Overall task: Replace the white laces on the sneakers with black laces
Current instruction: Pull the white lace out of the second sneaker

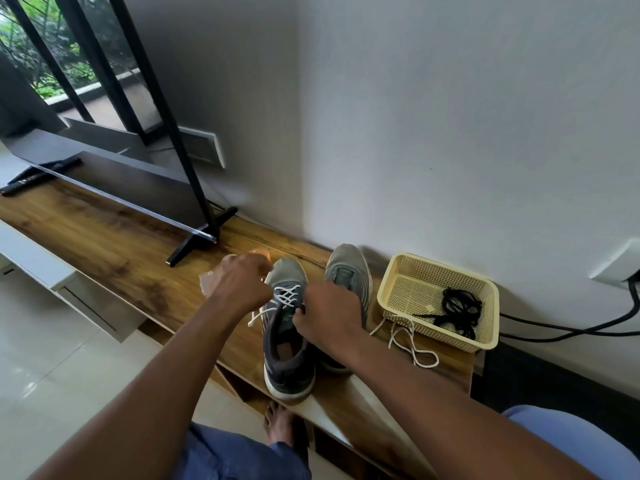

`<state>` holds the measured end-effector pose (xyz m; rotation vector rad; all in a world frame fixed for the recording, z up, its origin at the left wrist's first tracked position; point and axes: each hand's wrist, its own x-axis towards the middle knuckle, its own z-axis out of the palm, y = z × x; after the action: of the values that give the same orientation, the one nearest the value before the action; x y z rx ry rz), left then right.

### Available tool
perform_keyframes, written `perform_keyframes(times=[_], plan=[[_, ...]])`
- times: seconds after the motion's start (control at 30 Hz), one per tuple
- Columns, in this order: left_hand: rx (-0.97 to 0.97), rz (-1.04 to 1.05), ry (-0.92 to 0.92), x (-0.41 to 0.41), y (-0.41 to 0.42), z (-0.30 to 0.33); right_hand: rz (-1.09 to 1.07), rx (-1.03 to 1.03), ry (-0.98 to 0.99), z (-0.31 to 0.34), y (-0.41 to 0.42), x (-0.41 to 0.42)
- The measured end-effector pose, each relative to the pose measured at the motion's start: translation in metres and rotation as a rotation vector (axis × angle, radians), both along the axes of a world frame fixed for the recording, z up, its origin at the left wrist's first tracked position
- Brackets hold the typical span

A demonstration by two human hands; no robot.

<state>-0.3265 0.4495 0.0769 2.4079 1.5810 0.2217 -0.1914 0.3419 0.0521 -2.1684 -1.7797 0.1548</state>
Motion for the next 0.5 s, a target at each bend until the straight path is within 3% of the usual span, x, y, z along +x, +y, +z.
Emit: perform_keyframes(times=[0.07, 0.17, 0.5], plan=[[-0.120, -0.159, -0.033, 0.006, -0.005, 0.003, -0.003, 0.014, 0.010, 0.000, -0.001, -0.001], [-0.183, -0.246, 0.113, 0.015, -0.008, 0.002, -0.004, 0.034, 0.036, 0.000, -0.003, 0.000], [0.043, -0.054, 0.216, 0.027, -0.015, -0.004, -0.011, 0.020, 0.032, -0.001, -0.004, -0.001]])
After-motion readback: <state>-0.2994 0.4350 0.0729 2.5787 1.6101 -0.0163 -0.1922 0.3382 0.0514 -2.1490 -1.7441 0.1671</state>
